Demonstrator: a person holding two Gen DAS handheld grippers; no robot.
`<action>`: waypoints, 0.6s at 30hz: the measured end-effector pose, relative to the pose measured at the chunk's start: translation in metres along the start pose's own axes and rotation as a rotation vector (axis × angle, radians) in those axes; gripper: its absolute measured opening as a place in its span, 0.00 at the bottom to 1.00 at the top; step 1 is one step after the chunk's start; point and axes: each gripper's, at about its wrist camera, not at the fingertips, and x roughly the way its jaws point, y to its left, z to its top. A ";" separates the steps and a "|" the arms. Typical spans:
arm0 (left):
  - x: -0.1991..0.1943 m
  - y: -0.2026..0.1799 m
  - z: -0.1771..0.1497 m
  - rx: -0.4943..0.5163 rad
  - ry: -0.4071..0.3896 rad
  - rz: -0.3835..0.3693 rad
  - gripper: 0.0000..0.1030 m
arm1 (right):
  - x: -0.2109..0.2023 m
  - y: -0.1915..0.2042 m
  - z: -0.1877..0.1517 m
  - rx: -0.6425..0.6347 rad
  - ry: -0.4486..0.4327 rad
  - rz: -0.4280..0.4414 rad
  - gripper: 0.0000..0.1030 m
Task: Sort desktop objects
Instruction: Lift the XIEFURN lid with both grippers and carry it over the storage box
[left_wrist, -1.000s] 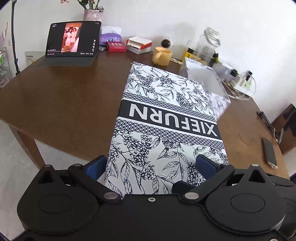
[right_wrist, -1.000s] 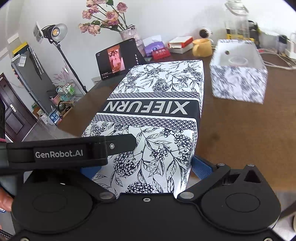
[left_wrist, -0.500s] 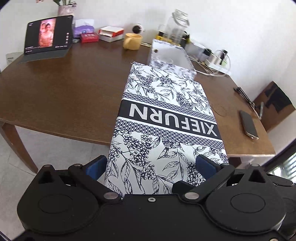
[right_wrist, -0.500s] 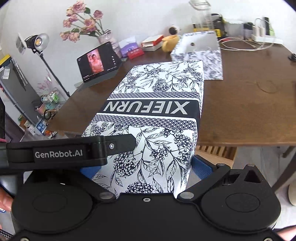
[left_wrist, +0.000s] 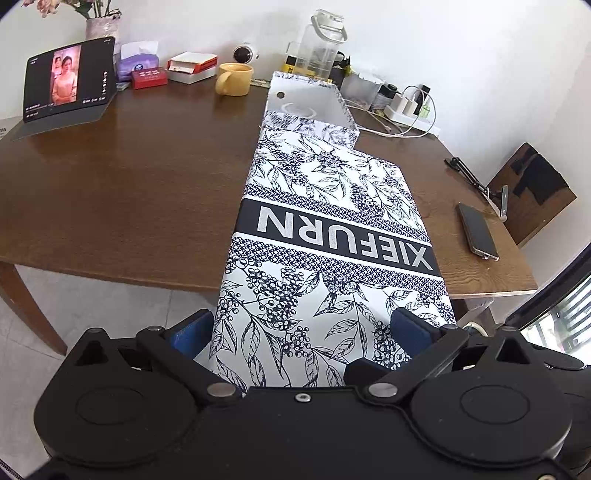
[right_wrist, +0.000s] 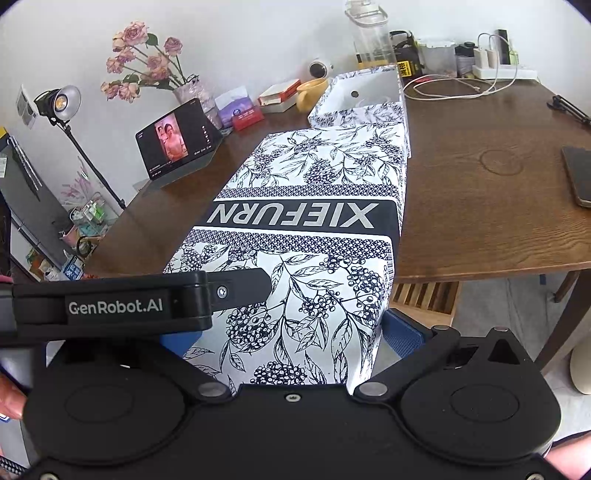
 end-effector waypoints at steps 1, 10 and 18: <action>0.000 -0.001 0.002 0.001 -0.007 0.000 0.99 | -0.001 0.000 0.002 -0.002 -0.006 -0.001 1.00; 0.005 -0.002 0.047 0.006 -0.086 -0.004 0.99 | 0.000 -0.007 0.048 -0.041 -0.079 0.000 1.00; 0.035 0.010 0.105 -0.002 -0.137 -0.005 0.99 | 0.027 -0.019 0.109 -0.075 -0.125 0.004 1.00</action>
